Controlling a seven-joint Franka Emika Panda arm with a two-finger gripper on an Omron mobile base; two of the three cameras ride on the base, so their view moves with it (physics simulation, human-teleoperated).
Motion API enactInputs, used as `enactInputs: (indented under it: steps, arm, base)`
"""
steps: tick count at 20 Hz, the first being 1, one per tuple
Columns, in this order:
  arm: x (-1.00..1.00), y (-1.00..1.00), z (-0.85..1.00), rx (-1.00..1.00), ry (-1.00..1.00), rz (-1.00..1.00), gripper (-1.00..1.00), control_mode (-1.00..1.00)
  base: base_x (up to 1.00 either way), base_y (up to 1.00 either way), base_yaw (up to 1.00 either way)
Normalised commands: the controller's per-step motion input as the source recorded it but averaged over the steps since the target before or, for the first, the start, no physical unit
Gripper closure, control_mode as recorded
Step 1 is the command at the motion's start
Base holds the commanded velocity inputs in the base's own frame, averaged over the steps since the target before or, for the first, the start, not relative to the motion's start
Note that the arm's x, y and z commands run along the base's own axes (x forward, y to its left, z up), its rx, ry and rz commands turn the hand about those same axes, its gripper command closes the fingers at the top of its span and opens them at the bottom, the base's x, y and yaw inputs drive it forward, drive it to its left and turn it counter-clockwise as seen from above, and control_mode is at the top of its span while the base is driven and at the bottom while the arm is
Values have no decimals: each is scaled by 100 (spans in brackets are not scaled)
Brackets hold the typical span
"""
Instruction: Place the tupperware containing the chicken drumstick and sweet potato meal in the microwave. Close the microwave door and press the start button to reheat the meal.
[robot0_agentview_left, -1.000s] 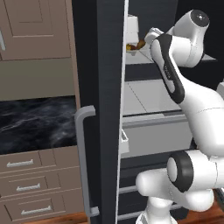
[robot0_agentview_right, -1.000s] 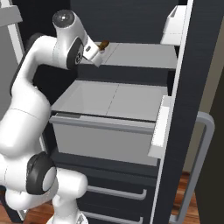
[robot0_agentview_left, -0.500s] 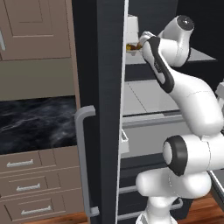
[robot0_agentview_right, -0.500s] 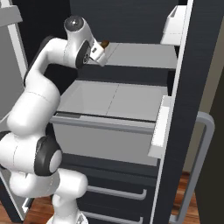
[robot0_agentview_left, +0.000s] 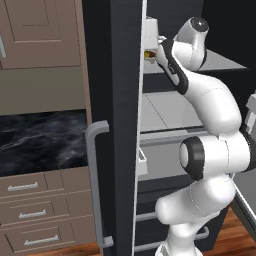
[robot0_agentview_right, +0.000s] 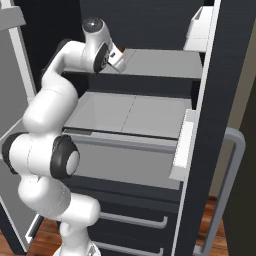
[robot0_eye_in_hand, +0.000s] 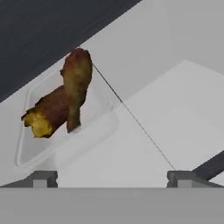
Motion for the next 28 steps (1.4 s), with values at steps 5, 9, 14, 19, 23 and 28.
enactInputs:
  steps: [5, 9, 14, 19, 23, 28]
  arm:
    - [47, 0, 0, 0, 10, 0, -100, -100]
    - [43, 0, 0, 0, 2, 0, -100, -100]
    - [44, 0, 0, 0, 0, 0, -100, -100]
    - [41, 0, -4, 0, 1, 0, -100, -100]
    - [29, 0, -21, 0, 8, 0, -100, -100]
    - [21, 1, -26, 0, 12, 0, -100, -100]
  base:
    - [0, 0, 0]
    - [0, 0, 0]
    - [0, 0, 0]
    - [0, 0, 0]
    - [0, 0, 0]
    - [0, 0, 0]
